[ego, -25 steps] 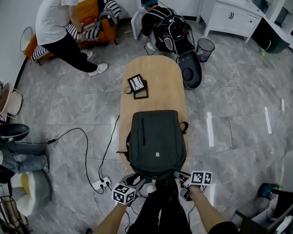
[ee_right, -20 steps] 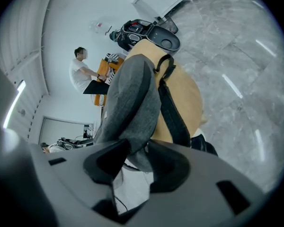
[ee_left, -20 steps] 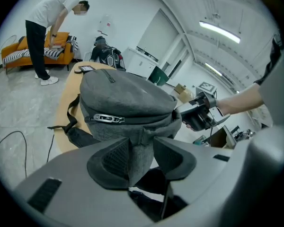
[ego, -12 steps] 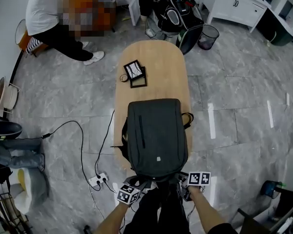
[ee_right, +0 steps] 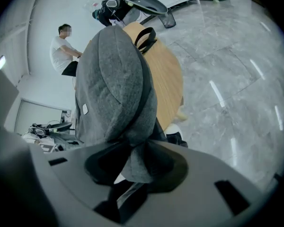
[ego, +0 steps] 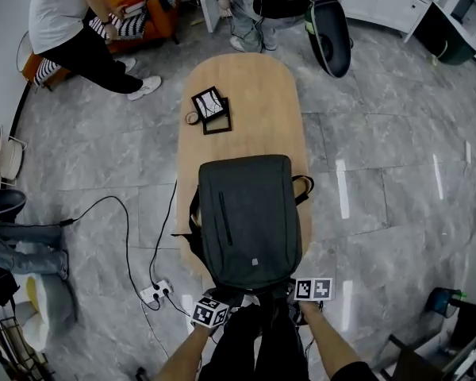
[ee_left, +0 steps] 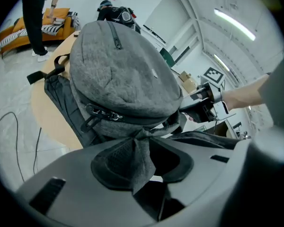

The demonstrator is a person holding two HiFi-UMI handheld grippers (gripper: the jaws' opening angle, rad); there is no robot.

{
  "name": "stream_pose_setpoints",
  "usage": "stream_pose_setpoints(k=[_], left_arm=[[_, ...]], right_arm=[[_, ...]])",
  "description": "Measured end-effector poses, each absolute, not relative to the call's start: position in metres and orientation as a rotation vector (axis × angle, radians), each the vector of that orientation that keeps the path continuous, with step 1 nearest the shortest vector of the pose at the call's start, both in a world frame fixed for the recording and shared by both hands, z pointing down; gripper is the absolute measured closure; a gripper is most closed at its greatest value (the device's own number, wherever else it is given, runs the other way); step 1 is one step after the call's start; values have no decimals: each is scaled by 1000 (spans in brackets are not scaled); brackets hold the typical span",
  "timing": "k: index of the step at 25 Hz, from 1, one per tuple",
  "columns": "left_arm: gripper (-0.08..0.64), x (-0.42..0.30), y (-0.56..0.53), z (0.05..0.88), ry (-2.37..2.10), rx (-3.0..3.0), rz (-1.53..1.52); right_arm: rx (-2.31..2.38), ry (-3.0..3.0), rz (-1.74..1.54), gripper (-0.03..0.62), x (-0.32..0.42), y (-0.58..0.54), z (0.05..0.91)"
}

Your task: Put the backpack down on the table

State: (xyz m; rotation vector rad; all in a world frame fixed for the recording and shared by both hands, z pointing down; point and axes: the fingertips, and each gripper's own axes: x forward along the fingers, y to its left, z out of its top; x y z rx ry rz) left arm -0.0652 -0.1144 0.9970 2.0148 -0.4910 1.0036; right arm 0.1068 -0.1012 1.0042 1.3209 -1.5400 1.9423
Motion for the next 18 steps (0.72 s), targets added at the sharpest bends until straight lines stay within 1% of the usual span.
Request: stream_pose_setpoints(k=[2, 4, 6, 8, 10, 11, 13, 16, 18], left_arm=[[445, -67, -113, 1000, -498, 1991, 991], [445, -68, -114, 995, -520, 1982, 963], [445, -72, -114, 983, -567, 1975, 926], [445, -74, -114, 963, -604, 1996, 896], [453, -72, -115, 937, -623, 2033, 867], [456, -70, -116, 923, -630, 2051, 855], [475, -67, -119, 895, -650, 2084, 846], [520, -60, -126, 848, -696, 2134, 815], [528, -52, -133, 812, -720, 2180, 749]], right_arm=[[1303, -1505, 1847, 460, 110, -99, 1008], [1348, -1456, 1672, 449, 125, -98, 1008], [1421, -1401, 1507, 457, 141, -95, 1000], [1440, -1417, 1485, 468, 138, -89, 984], [1418, -1491, 1492, 484, 123, -83, 960], [1407, -1537, 1474, 528, 116, -81, 945], [1392, -1655, 1446, 581, 99, -83, 909], [1417, -1801, 1399, 581, 79, -92, 850], [1410, -1871, 1358, 581, 65, -96, 815]])
